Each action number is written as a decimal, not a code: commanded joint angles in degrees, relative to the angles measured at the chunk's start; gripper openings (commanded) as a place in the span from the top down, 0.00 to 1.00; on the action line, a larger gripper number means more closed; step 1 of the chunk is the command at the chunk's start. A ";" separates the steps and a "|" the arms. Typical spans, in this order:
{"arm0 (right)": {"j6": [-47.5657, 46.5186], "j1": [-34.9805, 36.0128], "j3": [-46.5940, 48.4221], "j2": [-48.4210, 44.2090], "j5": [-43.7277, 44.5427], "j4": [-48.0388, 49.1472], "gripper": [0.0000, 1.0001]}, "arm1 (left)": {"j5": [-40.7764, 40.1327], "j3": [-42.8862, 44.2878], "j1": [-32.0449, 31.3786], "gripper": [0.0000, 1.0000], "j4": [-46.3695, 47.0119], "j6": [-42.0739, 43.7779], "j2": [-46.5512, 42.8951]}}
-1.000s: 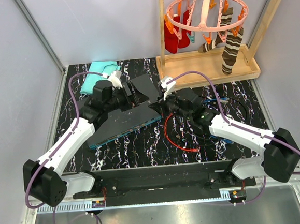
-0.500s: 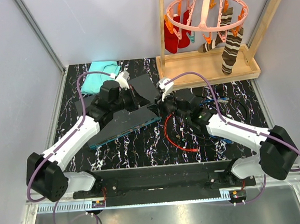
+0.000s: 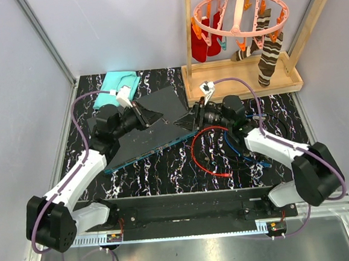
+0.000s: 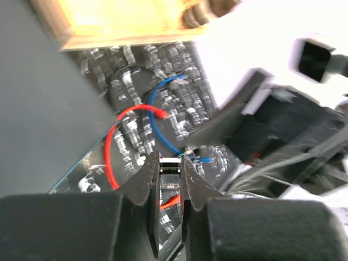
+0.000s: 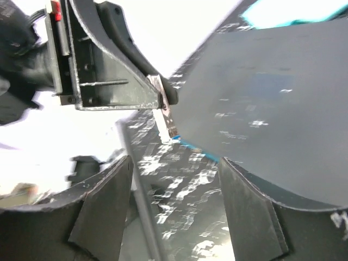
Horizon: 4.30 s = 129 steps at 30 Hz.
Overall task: Insert the plug into the switch port
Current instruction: Pick up the plug from the center of the board, then insert the plug into the switch port.
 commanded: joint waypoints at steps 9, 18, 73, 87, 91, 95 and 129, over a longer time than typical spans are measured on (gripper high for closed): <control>23.99 -3.11 0.41 10.93 -15.83 32.68 0.30 | 5.25 -4.55 0.12 1.00 23.88 -9.52 -3.07; 28.12 -3.11 3.93 13.74 -17.85 36.98 0.40 | 6.22 -5.00 -0.32 1.00 27.48 -10.49 -2.63; -20.21 28.43 -4.60 9.69 48.40 -1.44 1.00 | -50.53 8.11 2.67 0.01 -36.93 28.00 -16.94; -13.37 38.63 4.89 27.01 69.51 0.17 1.00 | -60.40 -1.30 -0.32 0.01 -36.50 26.69 -21.70; -11.52 38.72 6.39 27.89 69.51 -2.65 1.00 | -63.65 -1.74 -1.29 0.01 -36.50 26.86 -22.23; -10.55 38.72 7.97 29.30 69.42 -4.93 1.00 | -64.53 -2.09 -2.16 0.01 -36.50 26.86 -22.58; -6.07 37.93 16.15 32.90 75.93 -17.68 1.00 | -64.97 -2.62 -4.28 0.01 -36.06 27.30 -22.85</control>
